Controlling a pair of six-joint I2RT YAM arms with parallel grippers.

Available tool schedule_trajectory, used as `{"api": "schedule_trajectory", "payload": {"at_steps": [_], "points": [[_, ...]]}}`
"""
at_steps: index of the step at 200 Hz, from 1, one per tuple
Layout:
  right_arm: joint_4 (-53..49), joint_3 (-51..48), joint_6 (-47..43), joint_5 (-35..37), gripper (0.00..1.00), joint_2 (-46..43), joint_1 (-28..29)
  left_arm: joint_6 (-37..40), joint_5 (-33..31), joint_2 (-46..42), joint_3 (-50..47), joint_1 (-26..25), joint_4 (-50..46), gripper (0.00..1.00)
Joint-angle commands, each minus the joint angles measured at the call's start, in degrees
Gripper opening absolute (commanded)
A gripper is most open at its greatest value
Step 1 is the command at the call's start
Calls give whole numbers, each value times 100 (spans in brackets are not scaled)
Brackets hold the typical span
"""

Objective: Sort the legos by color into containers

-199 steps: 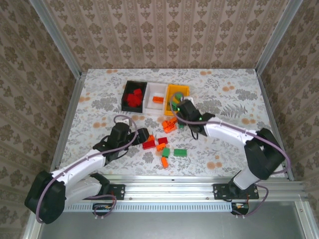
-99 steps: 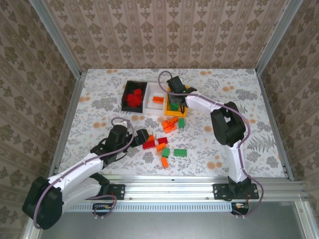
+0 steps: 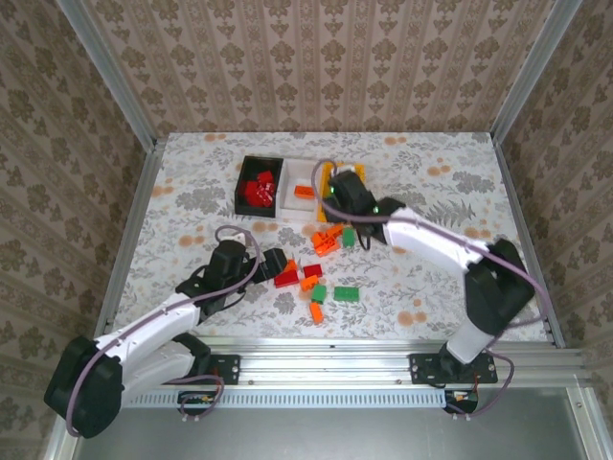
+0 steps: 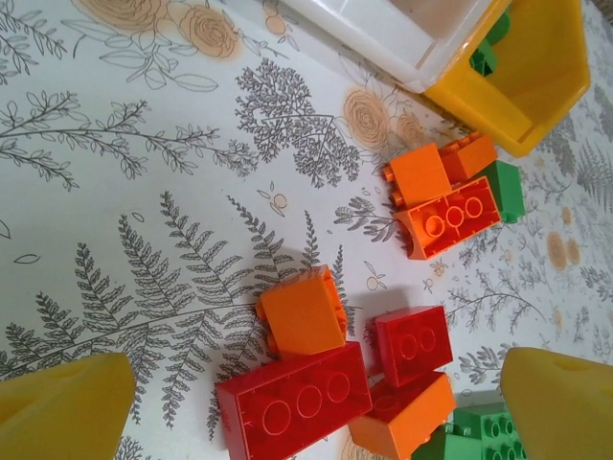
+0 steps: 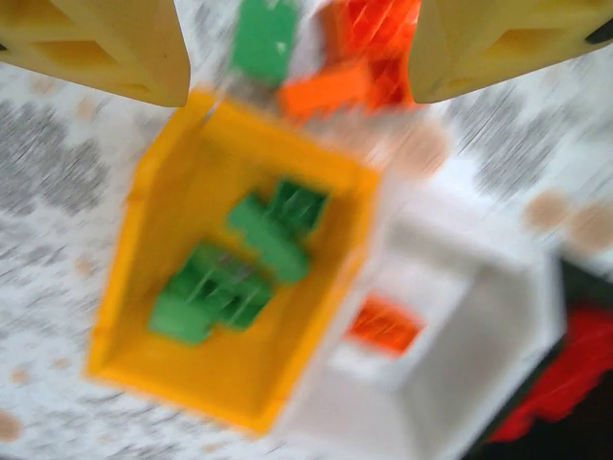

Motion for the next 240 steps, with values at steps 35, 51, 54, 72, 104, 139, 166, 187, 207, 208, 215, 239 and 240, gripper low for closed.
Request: {"api": "schedule_trajectory", "payload": {"at_steps": [35,51,54,72,104,139,166,187,207,208,215,239,240], "points": [[-1308,-2140,904,-1225,70,-1536,670,199,302,399,161,-55,305,100],[-1640,-2455,1194,-1228,72,-1731,986,191,311,462,171,-55,396,100],[-1683,-2487,1221,-1236,72,-1736,1047,190,313,471,171,-55,419,100],[-1941,-2514,1278,-1047,74,-1604,1313,156,317,541,210,-64,482,100],[-1791,-2440,1213,-946,79,-1038,1391,128,326,631,259,-95,534,100],[-1663,-2050,990,-565,82,-307,1400,128,287,540,233,-117,394,100],[-1471,-1807,863,-161,83,-102,1307,137,183,371,171,-116,307,100],[-1155,-1752,800,-46,82,-14,1013,176,153,317,201,-117,213,100],[-856,-1751,676,-135,79,76,753,215,134,288,224,-117,139,100],[-842,-1750,672,-160,78,82,733,215,134,288,224,-112,143,100],[-782,-1750,690,-294,76,147,636,225,124,288,224,-115,137,100],[-483,-1918,801,-688,66,238,448,240,103,297,232,-108,112,100],[-475,-1922,809,-704,66,242,441,241,100,301,232,-108,112,100]]}}
